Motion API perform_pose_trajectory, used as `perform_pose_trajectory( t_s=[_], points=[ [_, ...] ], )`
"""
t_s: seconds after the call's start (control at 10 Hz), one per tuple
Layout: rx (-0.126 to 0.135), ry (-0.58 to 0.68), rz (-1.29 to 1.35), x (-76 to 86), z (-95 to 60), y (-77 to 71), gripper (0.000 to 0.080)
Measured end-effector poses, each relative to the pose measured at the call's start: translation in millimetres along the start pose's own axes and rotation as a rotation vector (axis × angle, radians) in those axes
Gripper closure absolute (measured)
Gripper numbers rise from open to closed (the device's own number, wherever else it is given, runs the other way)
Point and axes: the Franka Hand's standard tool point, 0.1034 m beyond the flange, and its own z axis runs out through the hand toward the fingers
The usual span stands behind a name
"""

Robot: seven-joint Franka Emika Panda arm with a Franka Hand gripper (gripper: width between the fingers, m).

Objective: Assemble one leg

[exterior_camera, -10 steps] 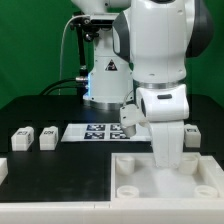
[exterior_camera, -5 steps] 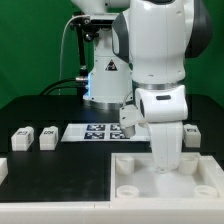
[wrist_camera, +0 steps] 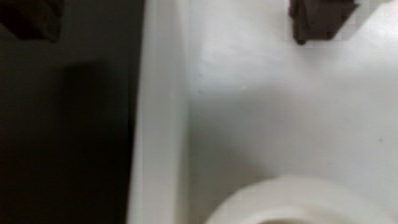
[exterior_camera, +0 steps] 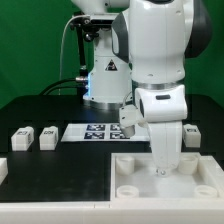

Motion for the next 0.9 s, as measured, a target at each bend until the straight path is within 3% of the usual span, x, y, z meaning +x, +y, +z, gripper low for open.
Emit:
perform_pose_trajectory(
  t_s=[0.3, 0.4, 0.6, 0.7, 0.9],
  points=[
    [-0.002, 0.0, 0.006, 0.4, -1.4, 0.1, 0.015],
    [-0.017, -0.007, 0.039, 2.9, -13.7, -2.7, 0.015],
    [-0.02, -0.033, 0.165, 10.0, -50.0, -12.6, 0.015],
    [-0.026, -0.036, 0.21, 19.3, -61.1, -15.6, 0.0151],
    [-0.025, -0.025, 0.541, 49.3, -65.2, -24.3, 0.015]
  ],
)
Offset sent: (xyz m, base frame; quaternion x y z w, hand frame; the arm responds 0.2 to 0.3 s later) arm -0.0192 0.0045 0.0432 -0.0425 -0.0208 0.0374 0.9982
